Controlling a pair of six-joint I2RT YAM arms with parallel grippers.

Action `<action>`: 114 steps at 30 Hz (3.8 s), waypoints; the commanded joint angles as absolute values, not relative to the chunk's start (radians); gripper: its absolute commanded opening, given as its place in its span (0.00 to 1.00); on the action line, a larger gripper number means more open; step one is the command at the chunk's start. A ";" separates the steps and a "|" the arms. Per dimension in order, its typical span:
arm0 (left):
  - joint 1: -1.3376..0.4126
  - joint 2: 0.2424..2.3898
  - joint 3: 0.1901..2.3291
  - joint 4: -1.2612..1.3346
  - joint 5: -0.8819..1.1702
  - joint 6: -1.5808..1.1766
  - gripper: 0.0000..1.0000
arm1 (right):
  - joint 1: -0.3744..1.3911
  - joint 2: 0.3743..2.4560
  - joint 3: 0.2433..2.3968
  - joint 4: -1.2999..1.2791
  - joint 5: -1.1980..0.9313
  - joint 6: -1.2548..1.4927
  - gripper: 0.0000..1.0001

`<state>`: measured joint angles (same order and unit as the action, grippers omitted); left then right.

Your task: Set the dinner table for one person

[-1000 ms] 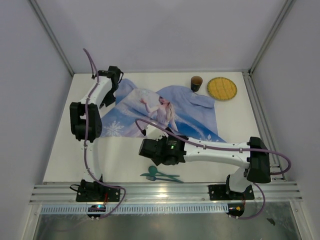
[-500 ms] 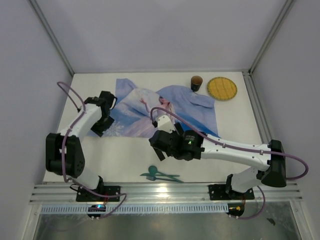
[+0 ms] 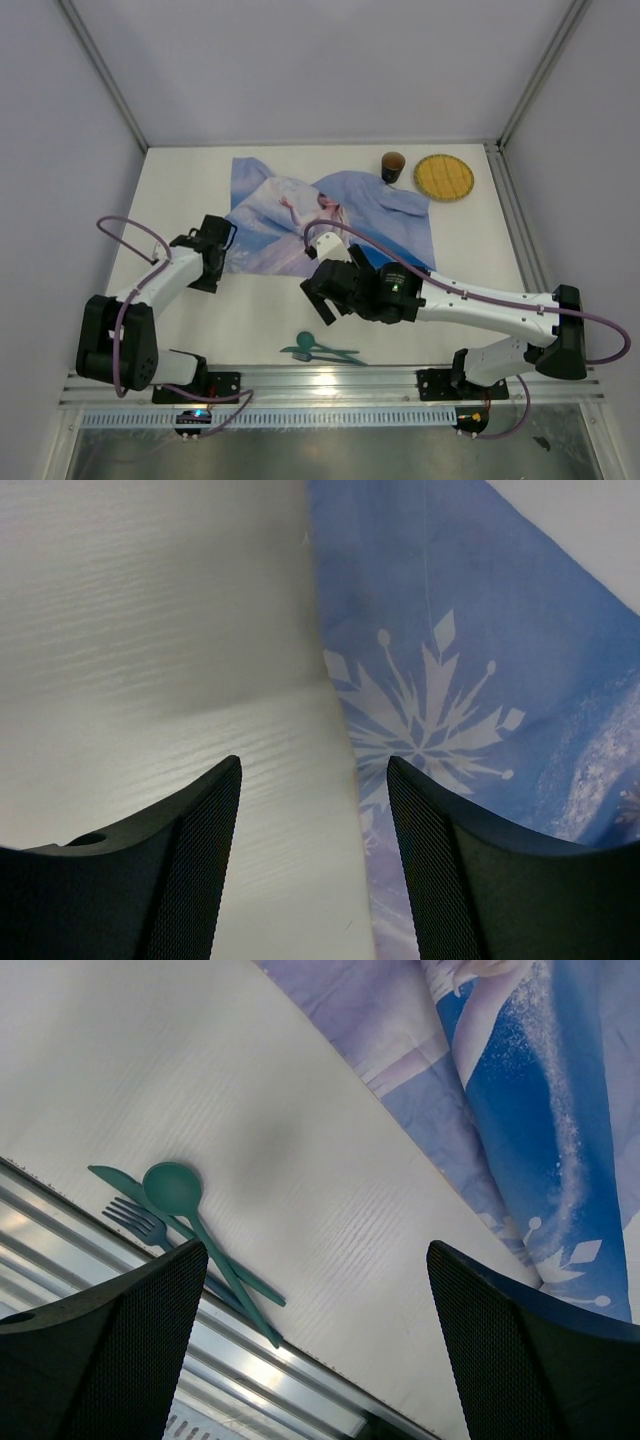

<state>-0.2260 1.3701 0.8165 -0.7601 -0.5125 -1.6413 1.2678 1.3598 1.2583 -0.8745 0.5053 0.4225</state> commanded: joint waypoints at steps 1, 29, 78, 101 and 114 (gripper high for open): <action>-0.225 1.371 0.793 -0.669 -0.606 -1.710 0.62 | 1.270 1.312 1.253 -0.841 0.495 0.376 0.95; -0.225 1.646 0.960 -0.632 -0.600 -1.629 0.00 | 1.269 1.359 1.284 -0.842 0.519 0.367 0.95; -0.262 1.321 1.667 -1.548 -0.512 -1.226 0.00 | 0.968 1.396 1.361 -0.761 0.446 0.121 0.95; -0.262 1.359 1.930 -1.539 -0.598 -1.121 0.00 | 0.966 1.359 1.310 -0.680 0.261 0.131 0.95; -0.262 1.367 1.885 -1.509 -0.595 -1.115 0.00 | 1.117 1.534 1.169 -0.617 0.149 0.087 0.96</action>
<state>-0.2623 1.3754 1.8790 -1.3525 -0.5900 -1.1381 1.0725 1.4899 1.1885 -0.6350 0.1459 0.0982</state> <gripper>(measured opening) 0.003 0.959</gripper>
